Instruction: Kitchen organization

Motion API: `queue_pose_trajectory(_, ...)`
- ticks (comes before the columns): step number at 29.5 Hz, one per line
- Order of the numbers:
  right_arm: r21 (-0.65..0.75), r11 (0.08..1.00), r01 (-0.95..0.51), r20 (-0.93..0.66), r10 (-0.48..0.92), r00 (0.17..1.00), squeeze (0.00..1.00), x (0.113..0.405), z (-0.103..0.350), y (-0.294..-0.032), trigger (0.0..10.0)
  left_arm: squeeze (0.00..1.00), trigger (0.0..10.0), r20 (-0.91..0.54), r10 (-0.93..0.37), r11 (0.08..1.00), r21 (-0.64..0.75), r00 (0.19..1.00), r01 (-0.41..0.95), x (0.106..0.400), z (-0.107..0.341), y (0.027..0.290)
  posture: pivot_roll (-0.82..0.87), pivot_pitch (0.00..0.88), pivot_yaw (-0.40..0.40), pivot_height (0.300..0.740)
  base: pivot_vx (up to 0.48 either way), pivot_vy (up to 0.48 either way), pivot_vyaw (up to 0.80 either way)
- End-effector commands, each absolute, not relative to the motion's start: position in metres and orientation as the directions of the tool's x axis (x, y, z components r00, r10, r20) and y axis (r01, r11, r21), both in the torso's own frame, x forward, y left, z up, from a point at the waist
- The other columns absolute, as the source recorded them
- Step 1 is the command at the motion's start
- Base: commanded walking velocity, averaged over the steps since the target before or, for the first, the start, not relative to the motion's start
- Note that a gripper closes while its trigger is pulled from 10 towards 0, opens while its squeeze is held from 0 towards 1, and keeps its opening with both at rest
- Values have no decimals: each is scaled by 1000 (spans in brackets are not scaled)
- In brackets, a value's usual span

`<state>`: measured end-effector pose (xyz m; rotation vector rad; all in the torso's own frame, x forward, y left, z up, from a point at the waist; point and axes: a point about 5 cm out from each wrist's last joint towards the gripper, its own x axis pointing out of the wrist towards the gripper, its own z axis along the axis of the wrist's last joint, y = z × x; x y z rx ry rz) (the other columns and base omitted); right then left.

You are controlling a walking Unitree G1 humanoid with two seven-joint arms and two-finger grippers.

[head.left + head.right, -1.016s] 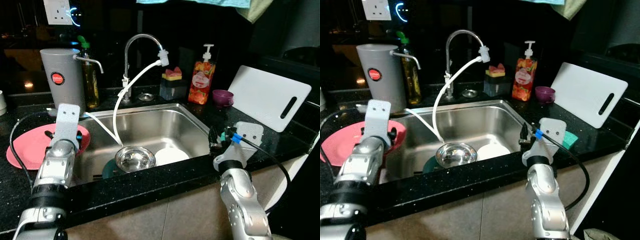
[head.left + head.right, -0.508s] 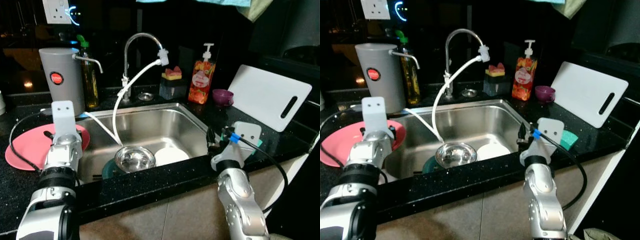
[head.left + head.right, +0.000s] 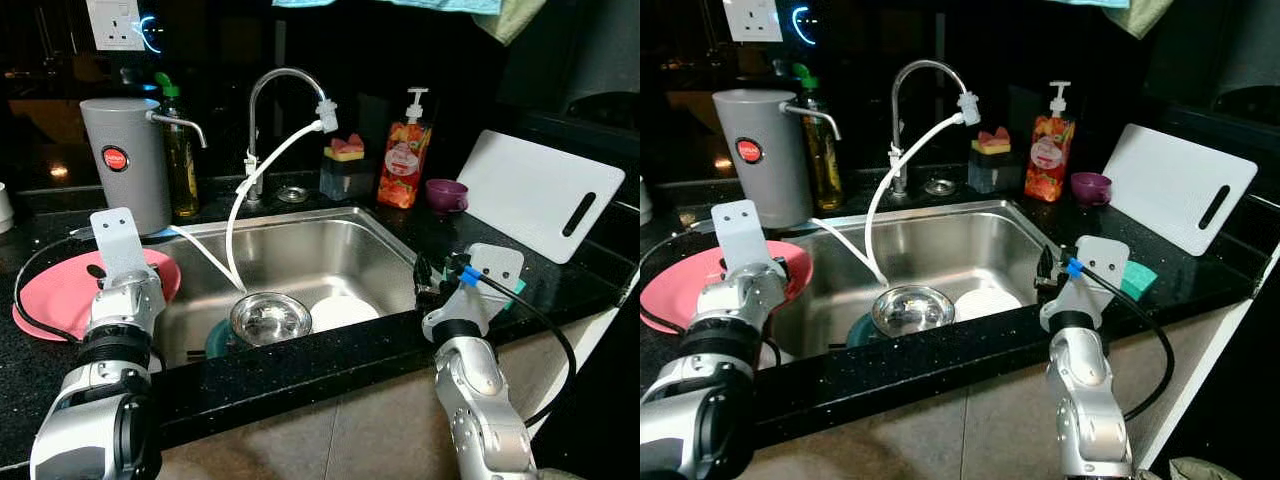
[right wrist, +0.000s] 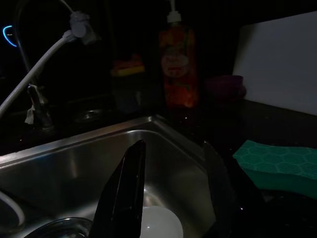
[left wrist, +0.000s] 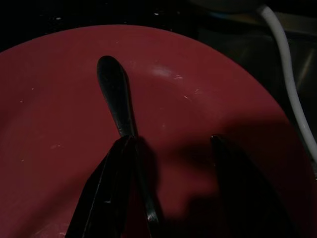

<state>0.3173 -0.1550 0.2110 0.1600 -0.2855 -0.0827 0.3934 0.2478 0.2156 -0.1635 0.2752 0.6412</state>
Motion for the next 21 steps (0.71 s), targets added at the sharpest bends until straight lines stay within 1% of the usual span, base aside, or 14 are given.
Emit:
queue_pose_trajectory(1, 178, 982, 68, 280, -117, 953, 0, 316, 211, -157, 10000, 0, 10000, -365, 572, 774, -58, 735, -631, 391, 201, 250, 16, 0, -44, 740, 0, 0, 0)
queue_pose_trajectory(4, 178, 982, 67, 280, -116, 953, 0, 316, 211, -157, 10000, 0, 10000, -378, 584, 742, -110, 719, -661, 389, 199, 252, 16, 0, -44, 740, 0, 0, 0)
queue_pose_trajectory(6, 178, 982, 65, 280, -114, 953, 0, 316, 211, -157, 10000, 0, 10000, -376, 576, 739, -140, 726, -659, 389, 198, 251, 19, 0, -46, 740, 0, 0, 0)
queue_pose_trajectory(10, 179, 982, 63, 280, -112, 954, 0, 316, 210, -157, 10000, 0, 10000, -318, 608, 735, -119, 727, -667, 388, 204, 253, 19, 0, -47, 740, 0, 0, 0)
queue_pose_trajectory(11, 179, 982, 61, 280, -110, 954, 0, 316, 211, -157, 10000, 0, 10000, -267, 629, 736, -98, 730, -670, 388, 212, 254, 22, 0, -50, 740, 0, 0, 0)
queue_pose_trajectory(13, 179, 982, 59, 279, -109, 954, 0, 317, 210, -157, 10000, 0, 10000, -241, 640, 735, -87, 730, -673, 388, 215, 254, 22, 0, -50, 740, 0, 0, 0)
queue_pose_trajectory(18, 187, 981, 57, 279, -108, 954, 0, 317, 211, -156, 10000, 0, 10000, -330, 605, 734, -123, 725, -668, 388, 203, 249, 23, 0, -48, 740, 0, 0, 0)
queue_pose_trajectory(21, 188, 980, 58, 279, -110, 954, 0, 318, 211, -156, 10000, 0, 10000, -343, 597, 738, -121, 725, -664, 388, 200, 248, 23, 0, -48, 740, 0, 0, 0)
